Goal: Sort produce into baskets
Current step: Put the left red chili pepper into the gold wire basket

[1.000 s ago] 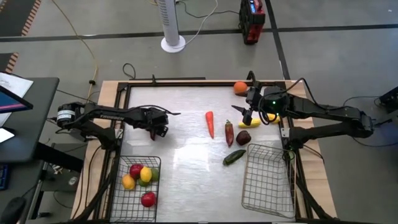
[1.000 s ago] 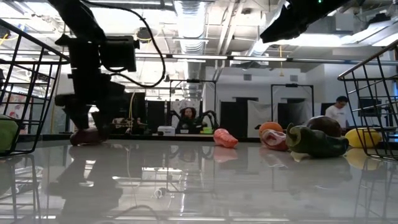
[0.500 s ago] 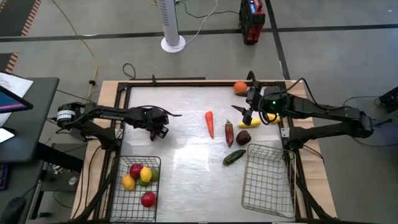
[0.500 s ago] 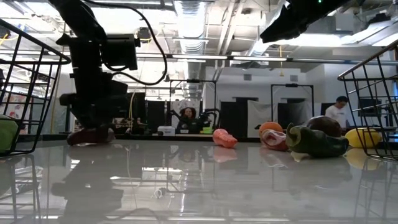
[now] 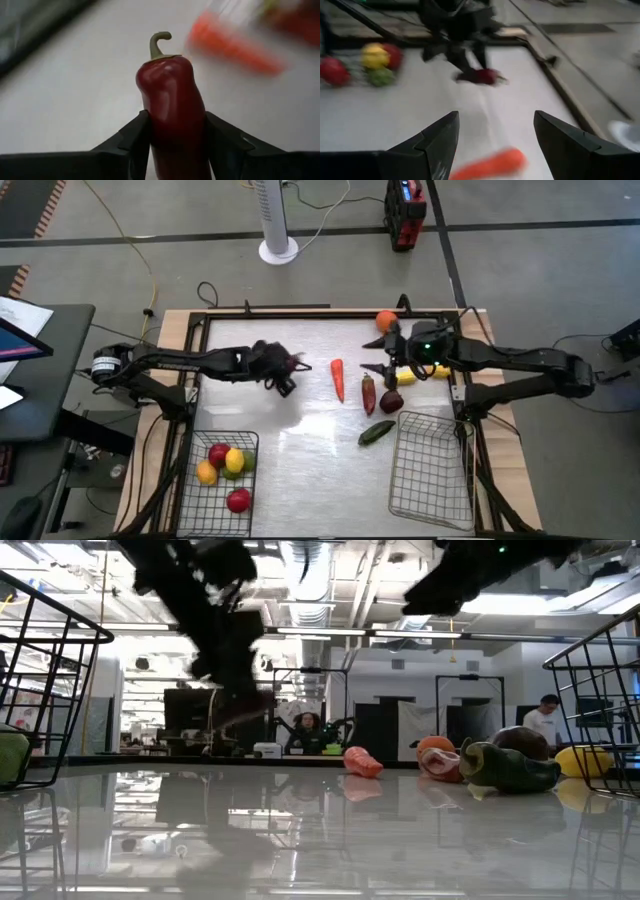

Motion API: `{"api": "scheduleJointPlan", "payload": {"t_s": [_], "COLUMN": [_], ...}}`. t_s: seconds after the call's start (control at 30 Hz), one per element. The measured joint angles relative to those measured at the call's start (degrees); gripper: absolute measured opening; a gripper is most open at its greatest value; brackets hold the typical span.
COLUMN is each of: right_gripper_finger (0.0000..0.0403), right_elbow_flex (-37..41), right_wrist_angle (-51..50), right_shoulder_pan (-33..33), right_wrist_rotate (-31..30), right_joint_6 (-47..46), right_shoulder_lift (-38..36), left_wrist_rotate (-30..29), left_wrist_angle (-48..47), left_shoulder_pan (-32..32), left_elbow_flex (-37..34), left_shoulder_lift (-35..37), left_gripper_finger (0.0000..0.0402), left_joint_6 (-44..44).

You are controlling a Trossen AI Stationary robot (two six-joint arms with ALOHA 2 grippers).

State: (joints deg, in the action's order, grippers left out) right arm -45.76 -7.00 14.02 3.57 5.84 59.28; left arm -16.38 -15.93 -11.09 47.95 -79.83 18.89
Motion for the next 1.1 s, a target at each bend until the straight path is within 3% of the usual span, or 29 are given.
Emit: {"api": "scheduleJointPlan", "payload": {"t_s": [0.13, 0.43, 0.67, 0.87, 1.1], "right_gripper_finger": [0.0286, 0.0285, 0.0285, 0.0286, 0.0285], "right_elbow_flex": [2.5, 2.6, 2.6, 2.6, 1.4], "right_wrist_angle": [11.5, 28.9, 38.0, 46.4, 50.1], "right_shoulder_pan": [-0.2, 0.2, 0.7, 0.6, 0.4], "right_wrist_rotate": [5.5, 5.6, 5.6, 11.0, 13.2], "right_joint_6": [-2.6, -6.0, -6.7, -7.4, -7.1], "right_shoulder_lift": [5.2, 14.5, 18.6, 21.5, 23.9], "left_wrist_rotate": [0.0, 1.2, 5.5, 6.1, 8.6], "left_wrist_angle": [14.5, 32.4, 36.6, 37.0, 36.8], "left_shoulder_pan": [1.9, 3.5, 4.1, 4.1, 4.1], "left_elbow_flex": [0.6, 0.6, 0.6, 0.6, 0.6], "left_shoulder_lift": [0.0, 0.0, 0.0, 0.0, 0.0], "left_gripper_finger": [0.0153, 0.0154, 0.0155, 0.0155, 0.0155], "left_joint_6": [-11.6, -24.5, -26.1, -26.7, -28.4]}}
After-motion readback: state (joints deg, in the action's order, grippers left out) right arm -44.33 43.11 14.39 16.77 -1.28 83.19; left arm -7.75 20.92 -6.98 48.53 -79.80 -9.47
